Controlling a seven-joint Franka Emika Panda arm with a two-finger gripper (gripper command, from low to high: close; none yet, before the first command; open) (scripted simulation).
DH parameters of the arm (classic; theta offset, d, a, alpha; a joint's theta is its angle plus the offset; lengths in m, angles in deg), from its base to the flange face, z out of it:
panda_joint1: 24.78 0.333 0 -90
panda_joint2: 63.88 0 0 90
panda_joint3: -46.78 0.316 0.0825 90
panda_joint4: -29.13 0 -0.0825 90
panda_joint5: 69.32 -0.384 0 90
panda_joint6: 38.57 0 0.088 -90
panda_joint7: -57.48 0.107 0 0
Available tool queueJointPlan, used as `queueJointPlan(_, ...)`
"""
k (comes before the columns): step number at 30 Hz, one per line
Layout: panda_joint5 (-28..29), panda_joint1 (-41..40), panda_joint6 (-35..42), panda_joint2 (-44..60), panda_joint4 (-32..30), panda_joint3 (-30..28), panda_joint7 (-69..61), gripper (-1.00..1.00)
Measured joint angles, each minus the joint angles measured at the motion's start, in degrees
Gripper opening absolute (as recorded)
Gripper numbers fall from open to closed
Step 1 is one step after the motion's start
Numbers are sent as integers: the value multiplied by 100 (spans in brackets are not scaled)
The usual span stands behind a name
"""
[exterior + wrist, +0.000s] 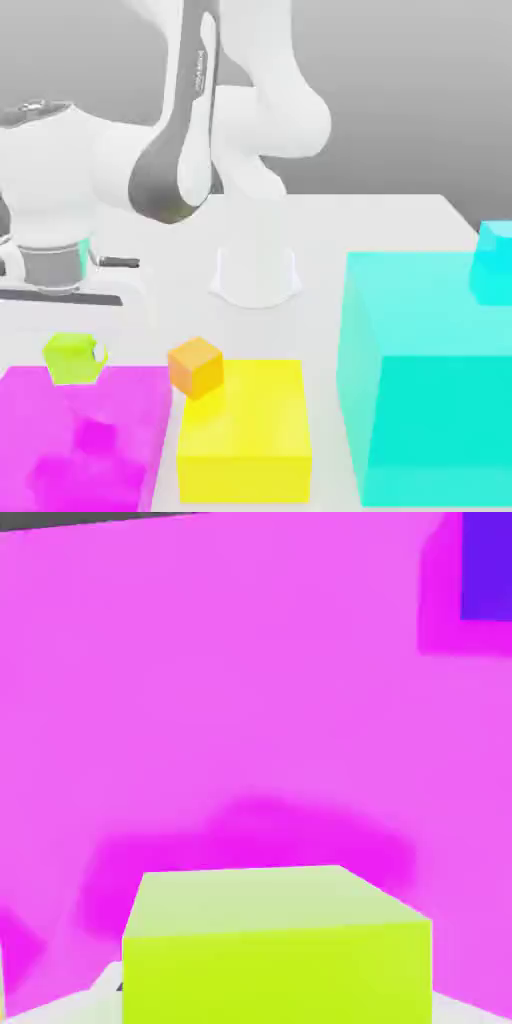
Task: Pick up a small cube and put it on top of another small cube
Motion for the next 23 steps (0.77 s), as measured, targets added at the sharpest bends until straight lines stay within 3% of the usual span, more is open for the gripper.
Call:
queueJointPlan(14,-37,-267,1721,1255,2863,-101,-874,-100)
queueJointPlan(17,-182,-298,1327,1774,2905,-34,-983,-100)
queueJointPlan(18,-218,-306,1159,1926,2881,-19,-1008,100)
queueJointPlan(23,-218,-306,1159,1926,2881,-19,-1009,100)
